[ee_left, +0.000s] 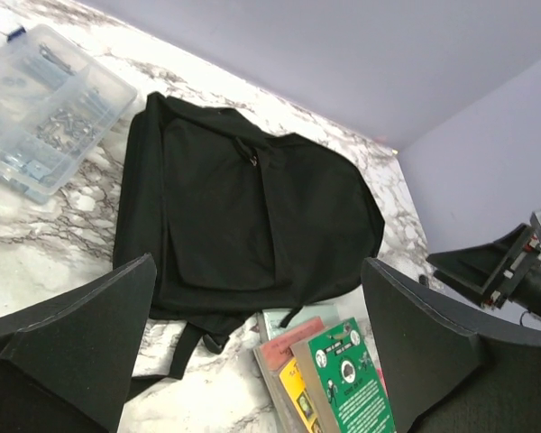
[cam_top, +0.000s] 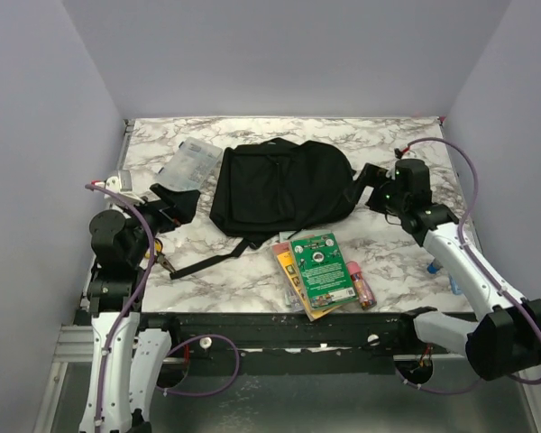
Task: Pack the student bag
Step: Unzip the student bag at the center of the board.
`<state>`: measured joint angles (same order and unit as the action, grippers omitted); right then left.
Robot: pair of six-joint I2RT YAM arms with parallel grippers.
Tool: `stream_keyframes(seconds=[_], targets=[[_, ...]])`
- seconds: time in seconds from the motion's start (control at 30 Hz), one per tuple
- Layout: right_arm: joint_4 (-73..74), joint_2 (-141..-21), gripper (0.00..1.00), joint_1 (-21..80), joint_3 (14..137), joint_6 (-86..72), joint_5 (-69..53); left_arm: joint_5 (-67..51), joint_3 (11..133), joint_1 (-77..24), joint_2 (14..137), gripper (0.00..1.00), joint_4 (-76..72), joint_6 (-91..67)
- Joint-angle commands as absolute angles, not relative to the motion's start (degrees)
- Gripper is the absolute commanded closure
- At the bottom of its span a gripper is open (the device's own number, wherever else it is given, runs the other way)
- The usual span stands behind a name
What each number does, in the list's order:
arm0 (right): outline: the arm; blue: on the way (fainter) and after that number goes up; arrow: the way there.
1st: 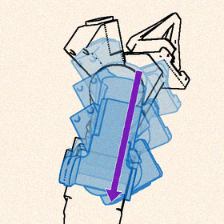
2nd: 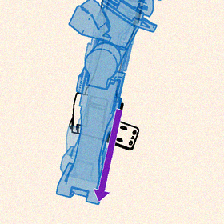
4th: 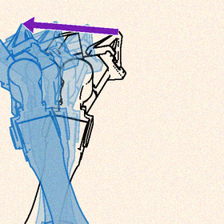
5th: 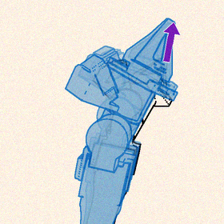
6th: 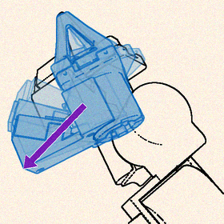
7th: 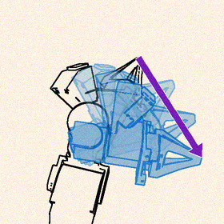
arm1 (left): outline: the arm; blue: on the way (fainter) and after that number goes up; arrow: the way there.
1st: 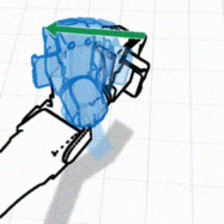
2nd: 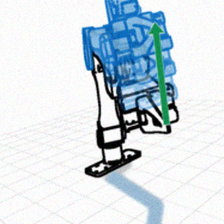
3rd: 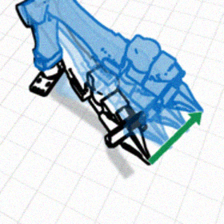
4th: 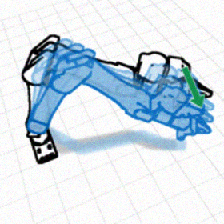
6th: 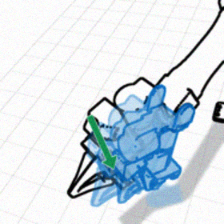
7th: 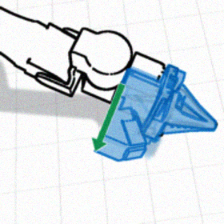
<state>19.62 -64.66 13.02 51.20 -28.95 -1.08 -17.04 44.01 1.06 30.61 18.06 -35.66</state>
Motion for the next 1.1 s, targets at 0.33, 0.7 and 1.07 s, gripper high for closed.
stream_keyframes(seconds=[0.33, 0.7, 1.07], targets=[[7.4, -92.6, 0.17, 30.0, 65.8, -29.7, -0.7, -36.5, 48.3, -3.6, 55.6, 0.02, 17.5, -37.3], [6.1, -116.9, 0.21, 31.6, 87.4, -31.9, 6.9, -29.8, 59.1, -13.2, 70.4, 0.05, 20.4, -41.1], [6.9, -129.8, 0.3, 32.4, 99.4, -29.8, 7.6, -24.6, 64.7, -14.1, 81.9, 0.13, 18.4, -42.8]])
